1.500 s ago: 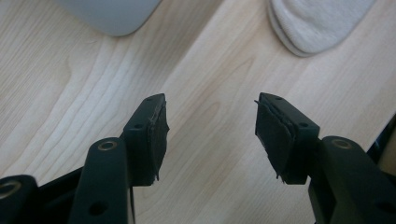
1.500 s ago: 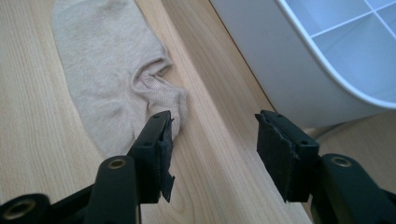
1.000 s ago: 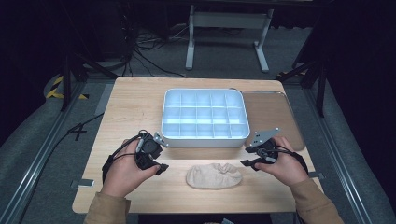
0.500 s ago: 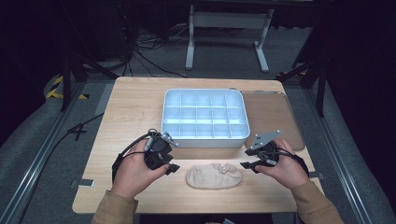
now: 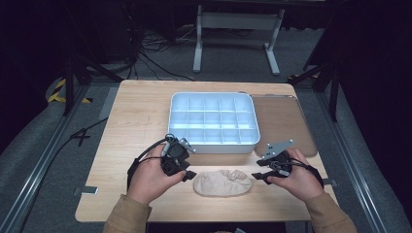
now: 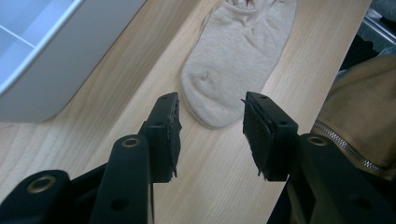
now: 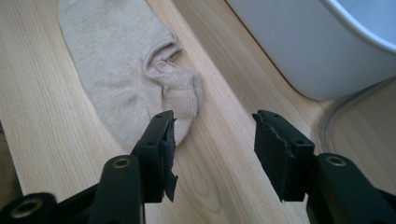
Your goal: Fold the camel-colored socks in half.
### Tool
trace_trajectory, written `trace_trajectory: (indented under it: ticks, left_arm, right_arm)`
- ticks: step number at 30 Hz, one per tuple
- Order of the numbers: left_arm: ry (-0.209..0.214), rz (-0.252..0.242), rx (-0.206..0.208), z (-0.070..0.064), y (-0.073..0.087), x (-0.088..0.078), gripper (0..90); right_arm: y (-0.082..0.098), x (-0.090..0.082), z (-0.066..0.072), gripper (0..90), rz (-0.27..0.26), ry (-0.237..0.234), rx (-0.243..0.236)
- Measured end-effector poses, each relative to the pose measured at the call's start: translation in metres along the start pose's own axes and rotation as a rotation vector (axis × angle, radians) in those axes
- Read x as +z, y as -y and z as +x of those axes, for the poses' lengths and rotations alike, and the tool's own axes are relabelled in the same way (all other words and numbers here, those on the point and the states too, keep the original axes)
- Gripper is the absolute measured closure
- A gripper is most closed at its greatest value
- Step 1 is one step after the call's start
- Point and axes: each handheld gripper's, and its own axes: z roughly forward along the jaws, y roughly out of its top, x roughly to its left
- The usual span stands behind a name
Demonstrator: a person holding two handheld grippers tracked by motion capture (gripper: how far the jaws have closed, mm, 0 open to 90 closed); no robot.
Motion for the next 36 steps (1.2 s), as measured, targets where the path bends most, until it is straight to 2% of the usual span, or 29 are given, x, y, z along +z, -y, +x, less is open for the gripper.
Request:
trace_trajectory:
  ticks: [5, 8, 11, 12, 17, 20, 23, 28, 32, 36]
  left_arm:
    - [0.006, 0.003, -0.040, 0.001, -0.002, 0.014, 60.5]
    - [0.016, 0.015, -0.047, 0.001, -0.004, 0.022, 61.0]
    - [0.014, 0.047, -0.052, -0.002, -0.007, 0.038, 61.0]
    - [0.011, 0.069, -0.048, -0.003, -0.008, 0.045, 60.8]
    - [-0.034, 0.103, -0.060, -0.002, -0.008, 0.055, 62.6]
    - [-0.037, 0.139, -0.097, 0.000, -0.006, 0.062, 63.2]
    - [-0.034, 0.171, -0.113, 0.002, -0.004, 0.068, 63.2]
    - [-0.038, 0.209, -0.109, 0.002, -0.004, 0.076, 63.5]
    - [-0.035, 0.217, -0.102, 0.001, -0.004, 0.080, 63.6]
    - [-0.049, 0.227, -0.087, -0.002, -0.005, 0.083, 63.6]
  right_arm:
    - [0.001, -0.002, 0.001, 48.5, -0.001, 0.004, 0.006]
    - [0.002, -0.002, 0.001, 48.4, -0.001, 0.002, 0.006]
    - [0.002, 0.000, 0.001, 48.2, 0.001, 0.006, 0.008]
    - [0.002, 0.001, 0.001, 48.1, 0.001, -0.005, 0.006]
    - [0.001, 0.004, 0.003, 48.1, 0.012, -0.006, 0.000]
    - [0.001, 0.005, 0.004, 47.9, 0.013, -0.008, -0.004]
    - [0.001, 0.006, 0.005, 47.9, 0.014, -0.009, -0.007]
    - [0.000, 0.008, 0.007, 47.9, 0.021, -0.013, -0.012]
    - [-0.001, 0.009, 0.008, 47.9, 0.025, -0.021, -0.019]
    - [-0.001, 0.010, 0.010, 47.9, 0.028, -0.017, -0.026]
